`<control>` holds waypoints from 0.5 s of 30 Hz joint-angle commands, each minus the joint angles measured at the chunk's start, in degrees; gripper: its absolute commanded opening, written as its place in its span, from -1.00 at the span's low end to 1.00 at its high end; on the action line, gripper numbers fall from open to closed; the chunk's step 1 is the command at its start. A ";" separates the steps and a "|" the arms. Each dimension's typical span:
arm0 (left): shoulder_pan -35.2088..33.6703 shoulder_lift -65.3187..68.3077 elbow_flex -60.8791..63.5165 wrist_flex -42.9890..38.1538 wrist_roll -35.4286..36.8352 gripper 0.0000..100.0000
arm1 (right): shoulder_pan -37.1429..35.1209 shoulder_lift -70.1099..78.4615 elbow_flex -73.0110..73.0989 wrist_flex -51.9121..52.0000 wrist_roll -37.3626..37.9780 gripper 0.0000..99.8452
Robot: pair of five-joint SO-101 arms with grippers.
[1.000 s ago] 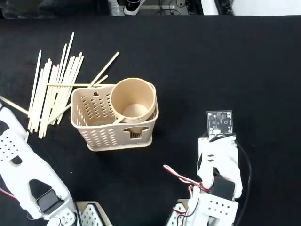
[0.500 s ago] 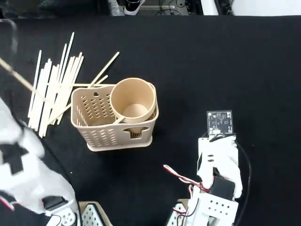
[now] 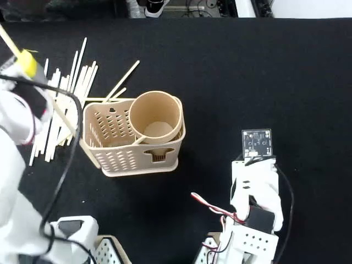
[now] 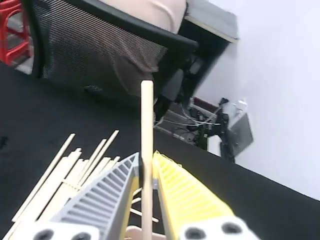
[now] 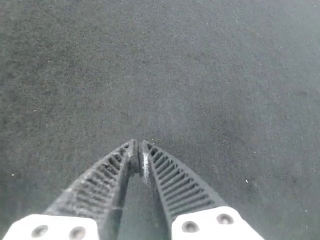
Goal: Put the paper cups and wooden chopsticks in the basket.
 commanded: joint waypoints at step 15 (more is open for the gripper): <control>9.89 -53.54 89.80 -75.43 -9.23 -0.94 | -0.70 -2.33 -0.13 0.18 0.44 -0.97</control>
